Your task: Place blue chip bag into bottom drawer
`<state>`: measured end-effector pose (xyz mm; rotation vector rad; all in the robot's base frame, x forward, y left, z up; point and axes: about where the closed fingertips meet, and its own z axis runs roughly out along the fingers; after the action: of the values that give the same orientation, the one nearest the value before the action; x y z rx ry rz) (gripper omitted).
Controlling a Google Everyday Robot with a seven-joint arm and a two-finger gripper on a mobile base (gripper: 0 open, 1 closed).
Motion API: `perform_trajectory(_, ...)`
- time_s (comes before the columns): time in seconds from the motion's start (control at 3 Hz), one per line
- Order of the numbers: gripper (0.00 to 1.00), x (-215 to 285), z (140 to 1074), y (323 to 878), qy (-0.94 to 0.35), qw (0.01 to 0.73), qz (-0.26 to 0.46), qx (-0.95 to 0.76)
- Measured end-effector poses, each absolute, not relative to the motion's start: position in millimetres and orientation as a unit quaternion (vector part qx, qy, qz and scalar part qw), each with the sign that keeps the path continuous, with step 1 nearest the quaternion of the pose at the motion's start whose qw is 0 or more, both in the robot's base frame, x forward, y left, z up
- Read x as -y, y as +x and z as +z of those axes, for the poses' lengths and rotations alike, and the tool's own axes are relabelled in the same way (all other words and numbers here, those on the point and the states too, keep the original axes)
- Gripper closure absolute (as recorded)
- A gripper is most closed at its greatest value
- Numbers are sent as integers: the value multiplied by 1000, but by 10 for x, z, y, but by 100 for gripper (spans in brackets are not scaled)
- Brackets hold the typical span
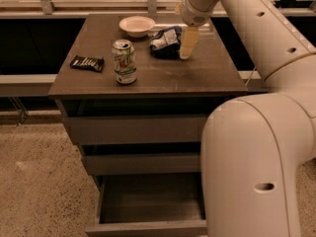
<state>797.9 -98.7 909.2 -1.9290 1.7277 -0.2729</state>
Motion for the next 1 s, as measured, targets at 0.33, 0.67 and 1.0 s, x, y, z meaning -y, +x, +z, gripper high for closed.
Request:
perform_trajectory(0.33,45,1010,8739,8180,-708,260,-94,-650)
perform_trajectory(0.67,69,954,8619,8249,-709,263,-87,-649)
perform_trajectory(1.0,92,975,8737,8130,-702,289,-53,-648)
